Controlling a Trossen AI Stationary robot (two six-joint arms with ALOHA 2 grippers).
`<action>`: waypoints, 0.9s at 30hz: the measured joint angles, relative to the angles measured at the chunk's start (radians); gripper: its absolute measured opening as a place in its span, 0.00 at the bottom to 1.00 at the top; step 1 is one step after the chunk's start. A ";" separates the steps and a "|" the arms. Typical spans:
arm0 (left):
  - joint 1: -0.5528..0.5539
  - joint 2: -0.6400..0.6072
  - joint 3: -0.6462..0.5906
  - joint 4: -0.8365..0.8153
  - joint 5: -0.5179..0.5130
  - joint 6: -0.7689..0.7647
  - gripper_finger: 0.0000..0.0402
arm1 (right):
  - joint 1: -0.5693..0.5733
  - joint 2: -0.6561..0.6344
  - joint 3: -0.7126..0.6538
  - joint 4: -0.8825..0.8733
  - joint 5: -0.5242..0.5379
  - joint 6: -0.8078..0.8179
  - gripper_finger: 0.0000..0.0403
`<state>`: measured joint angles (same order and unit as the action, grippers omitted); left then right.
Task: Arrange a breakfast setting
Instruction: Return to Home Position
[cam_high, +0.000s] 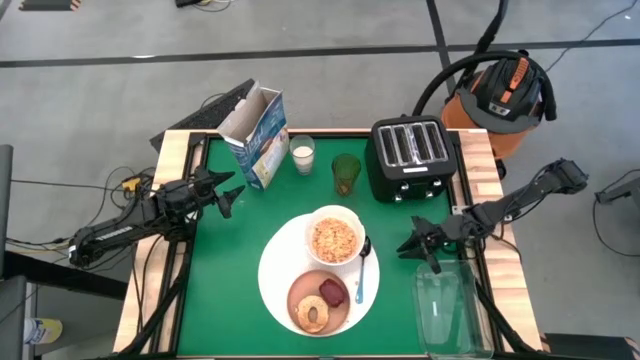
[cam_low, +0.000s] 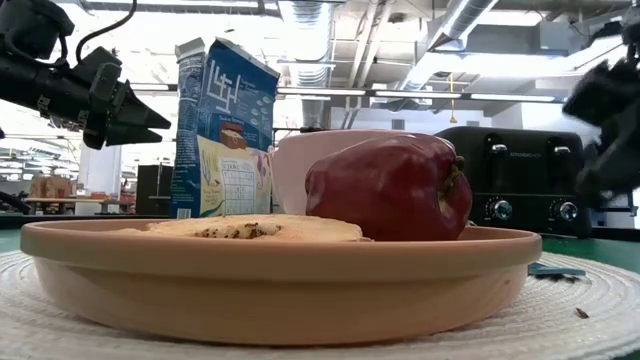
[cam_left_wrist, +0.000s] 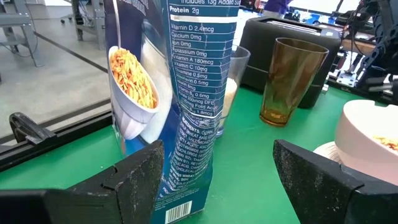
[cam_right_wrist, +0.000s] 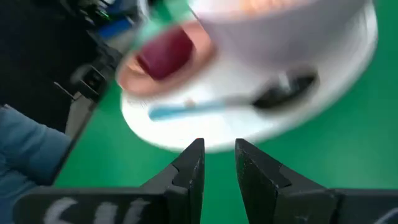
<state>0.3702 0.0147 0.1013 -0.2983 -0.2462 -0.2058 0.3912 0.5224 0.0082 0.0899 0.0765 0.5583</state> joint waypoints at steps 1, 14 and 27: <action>0.000 0.000 0.000 0.000 0.000 0.000 0.72 | 0.000 0.000 0.000 -0.031 0.000 0.050 0.28; 0.000 0.000 0.000 0.000 0.000 0.000 0.72 | -0.024 0.021 0.000 -0.049 0.025 0.063 0.28; 0.000 0.000 0.000 0.000 0.000 0.000 0.72 | -0.025 0.021 0.000 -0.049 0.025 0.063 0.28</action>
<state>0.3702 0.0147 0.1011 -0.2981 -0.2464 -0.2058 0.3660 0.5436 0.0078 0.0408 0.1013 0.6209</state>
